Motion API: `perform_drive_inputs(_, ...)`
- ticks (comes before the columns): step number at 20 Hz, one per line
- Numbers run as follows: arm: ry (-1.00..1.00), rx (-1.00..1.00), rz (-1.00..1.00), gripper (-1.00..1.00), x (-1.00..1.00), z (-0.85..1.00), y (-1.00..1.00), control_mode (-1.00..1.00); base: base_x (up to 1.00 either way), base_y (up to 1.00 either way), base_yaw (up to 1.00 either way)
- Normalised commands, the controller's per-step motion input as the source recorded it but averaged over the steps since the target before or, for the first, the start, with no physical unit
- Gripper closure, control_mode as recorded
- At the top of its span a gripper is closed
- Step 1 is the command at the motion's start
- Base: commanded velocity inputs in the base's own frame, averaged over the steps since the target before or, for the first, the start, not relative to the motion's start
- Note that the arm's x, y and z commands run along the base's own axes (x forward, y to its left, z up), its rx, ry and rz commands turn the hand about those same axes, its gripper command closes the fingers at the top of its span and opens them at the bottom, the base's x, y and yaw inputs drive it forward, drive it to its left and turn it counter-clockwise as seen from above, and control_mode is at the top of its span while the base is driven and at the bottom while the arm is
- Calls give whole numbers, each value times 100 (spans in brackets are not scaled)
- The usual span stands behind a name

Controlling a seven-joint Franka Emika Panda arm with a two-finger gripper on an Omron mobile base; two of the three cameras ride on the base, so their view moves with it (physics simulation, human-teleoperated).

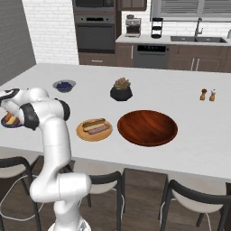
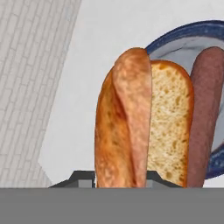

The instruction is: Place one bun and one sausage from the bowl on each plate.

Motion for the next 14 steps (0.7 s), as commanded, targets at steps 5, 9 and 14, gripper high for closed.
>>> perform_drive_inputs(5,1,0,1,100,40,1,13,-100,0,0,0)
perform_drive_inputs(9,2,0,0,100,62,-8,35,-100,0,0,0)
perform_drive_inputs(14,-1,3,1,100,26,-6,18,-100,0,0,0)
